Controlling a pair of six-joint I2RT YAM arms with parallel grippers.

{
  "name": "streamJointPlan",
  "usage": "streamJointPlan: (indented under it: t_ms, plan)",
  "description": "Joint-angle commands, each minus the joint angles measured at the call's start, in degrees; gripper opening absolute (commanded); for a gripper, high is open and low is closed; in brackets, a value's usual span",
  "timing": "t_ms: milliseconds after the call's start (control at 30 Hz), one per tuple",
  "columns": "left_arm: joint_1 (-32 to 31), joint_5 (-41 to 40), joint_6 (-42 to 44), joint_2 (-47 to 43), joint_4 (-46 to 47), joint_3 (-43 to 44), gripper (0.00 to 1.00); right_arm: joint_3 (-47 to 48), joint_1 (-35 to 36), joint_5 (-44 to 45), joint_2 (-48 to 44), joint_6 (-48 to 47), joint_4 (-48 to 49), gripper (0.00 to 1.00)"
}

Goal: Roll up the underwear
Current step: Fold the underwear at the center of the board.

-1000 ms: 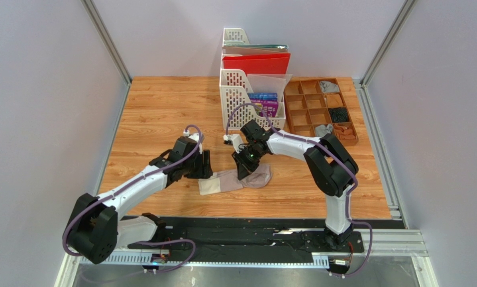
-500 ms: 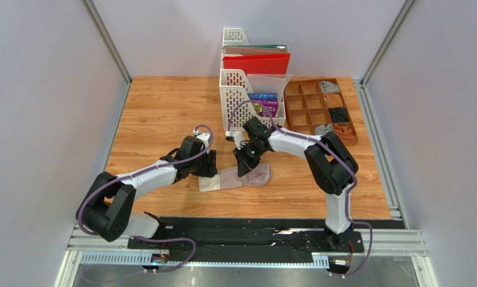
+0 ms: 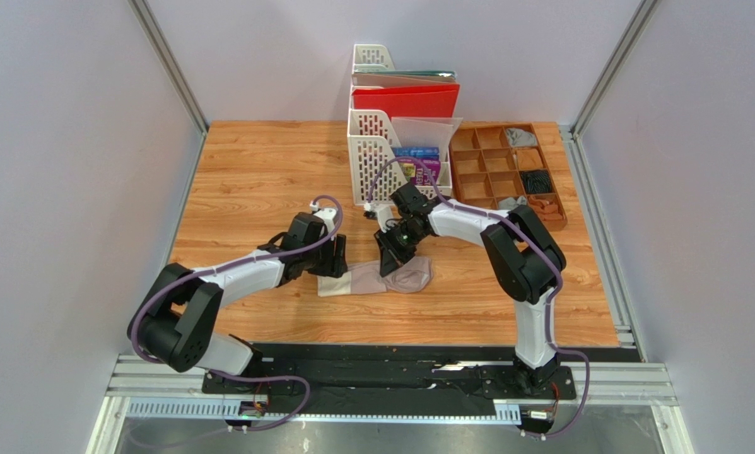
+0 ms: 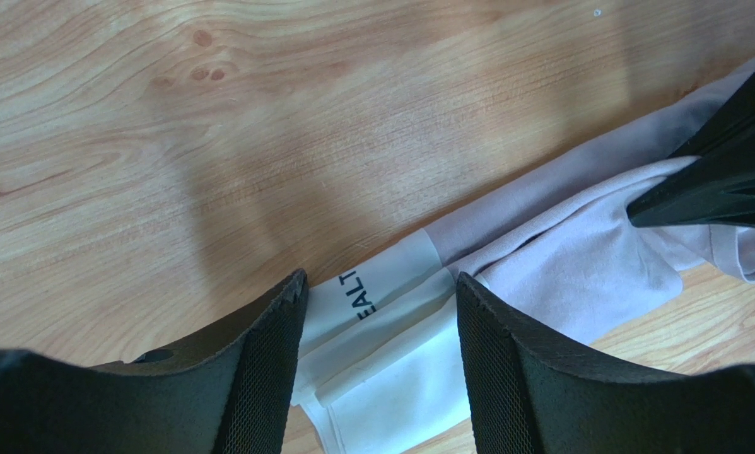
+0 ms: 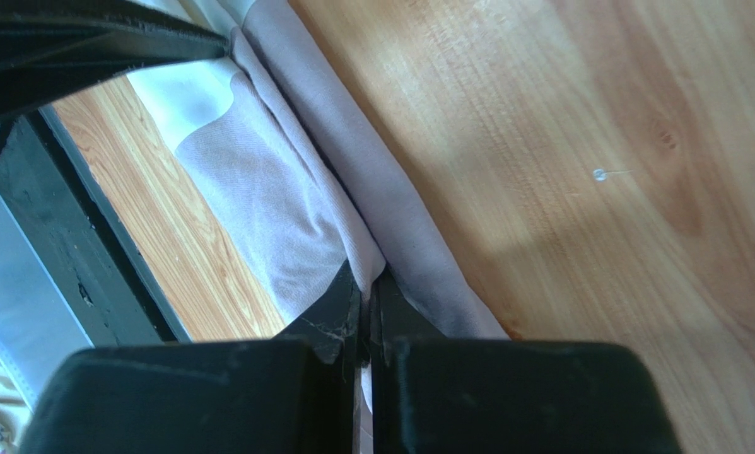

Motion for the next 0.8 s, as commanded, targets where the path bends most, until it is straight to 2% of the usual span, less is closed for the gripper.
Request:
streamJointPlan:
  t_ms: [0, 400, 633, 767]
  plan:
    - [0.2, 1.6, 1.8, 0.7, 1.3, 2.0, 0.65, -0.1, -1.2, -0.9, 0.4, 2.1, 4.1, 0.0]
    - [0.3, 2.5, 4.2, -1.0, 0.3, 2.2, 0.65, -0.4, -1.8, -1.4, 0.6, 2.3, 4.5, 0.0]
    - [0.3, 7.3, 4.2, -3.3, 5.3, -0.1, 0.65, 0.1, -1.8, -1.3, 1.3, 1.9, 3.9, 0.0]
    - [0.3, 7.2, 4.1, -2.0, 5.1, 0.2, 0.66, 0.1, -1.8, -1.4, 1.3, 1.8, 3.8, 0.0]
